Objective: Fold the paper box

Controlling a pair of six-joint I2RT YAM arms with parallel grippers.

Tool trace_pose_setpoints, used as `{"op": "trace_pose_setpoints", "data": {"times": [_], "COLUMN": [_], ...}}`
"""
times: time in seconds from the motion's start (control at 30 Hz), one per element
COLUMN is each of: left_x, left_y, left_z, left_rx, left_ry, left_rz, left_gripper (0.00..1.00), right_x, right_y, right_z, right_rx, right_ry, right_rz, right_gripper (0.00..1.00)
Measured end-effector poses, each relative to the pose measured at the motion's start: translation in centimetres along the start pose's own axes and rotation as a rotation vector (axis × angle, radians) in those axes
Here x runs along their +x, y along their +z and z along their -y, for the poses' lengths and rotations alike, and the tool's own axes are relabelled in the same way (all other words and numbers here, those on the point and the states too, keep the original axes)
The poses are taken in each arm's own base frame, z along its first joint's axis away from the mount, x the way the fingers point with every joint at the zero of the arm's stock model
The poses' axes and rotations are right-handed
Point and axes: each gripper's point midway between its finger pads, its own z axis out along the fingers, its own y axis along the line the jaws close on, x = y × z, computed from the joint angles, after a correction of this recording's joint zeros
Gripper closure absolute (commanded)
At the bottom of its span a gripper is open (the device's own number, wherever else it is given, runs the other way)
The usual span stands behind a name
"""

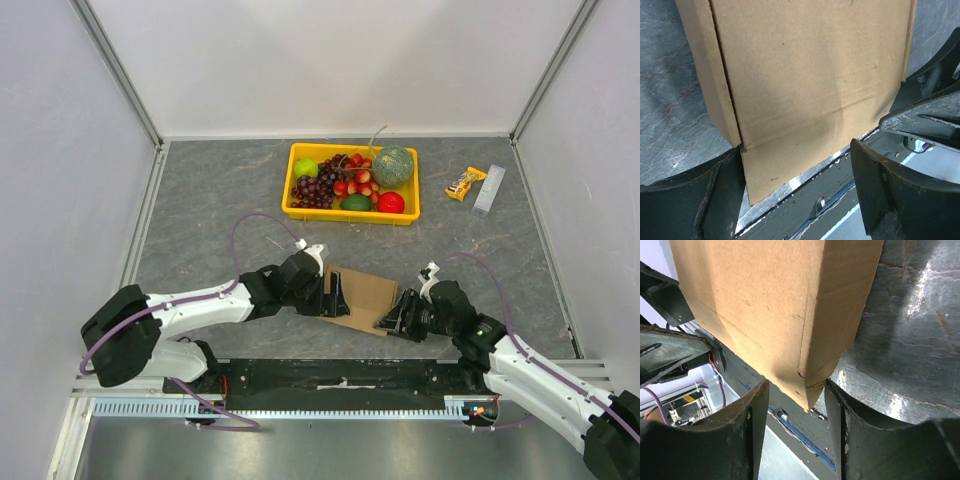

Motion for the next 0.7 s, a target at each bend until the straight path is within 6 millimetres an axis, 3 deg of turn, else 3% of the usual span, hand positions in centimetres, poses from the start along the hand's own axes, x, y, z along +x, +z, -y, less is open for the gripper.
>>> {"op": "trace_pose_setpoints", "data": {"times": [0.23, 0.5, 0.7], "left_x": [-0.4, 1.0, 1.5], "left_y": [-0.7, -1.1, -0.9], "left_z": [0.0, -2.6, -3.2], "left_rx": [0.004, -0.068, -0.078], "left_ry": [0.01, 0.013, 0.012], "left_rz": [0.019, 0.013, 0.01], "left_gripper": [0.12, 0.12, 0.12], "right_x": [-0.3, -2.4, -3.7], "right_y": [-0.1, -1.0, -1.7], "right_z": [0.1, -0.7, -0.7], "right_rx": [0.012, 0.091, 0.167], "right_ry": [-0.015, -0.11, -0.178], "right_rz": [0.015, 0.07, 0.096], "right_gripper": [0.38, 0.35, 0.36]}}
